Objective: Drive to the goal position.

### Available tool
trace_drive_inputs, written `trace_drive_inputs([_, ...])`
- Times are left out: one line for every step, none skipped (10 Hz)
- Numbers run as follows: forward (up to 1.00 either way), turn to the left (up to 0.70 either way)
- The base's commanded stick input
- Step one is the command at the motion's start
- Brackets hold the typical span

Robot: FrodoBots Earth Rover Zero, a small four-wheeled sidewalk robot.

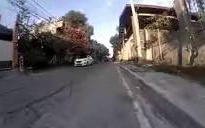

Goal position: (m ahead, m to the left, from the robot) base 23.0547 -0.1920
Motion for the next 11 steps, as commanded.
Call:
trace_drive_inputs([0.83, 0.0])
trace_drive_inputs([0.92, 0.0])
trace_drive_inputs([0.92, 0.0])
trace_drive_inputs([0.91, 0.0])
trace_drive_inputs([0.91, 0.0])
trace_drive_inputs([0.92, 0.0])
trace_drive_inputs([0.92, 0.0])
trace_drive_inputs([0.91, 0.0])
trace_drive_inputs([0.18, 0.0])
trace_drive_inputs([0.0, 0.0])
trace_drive_inputs([0.32, 0.0])
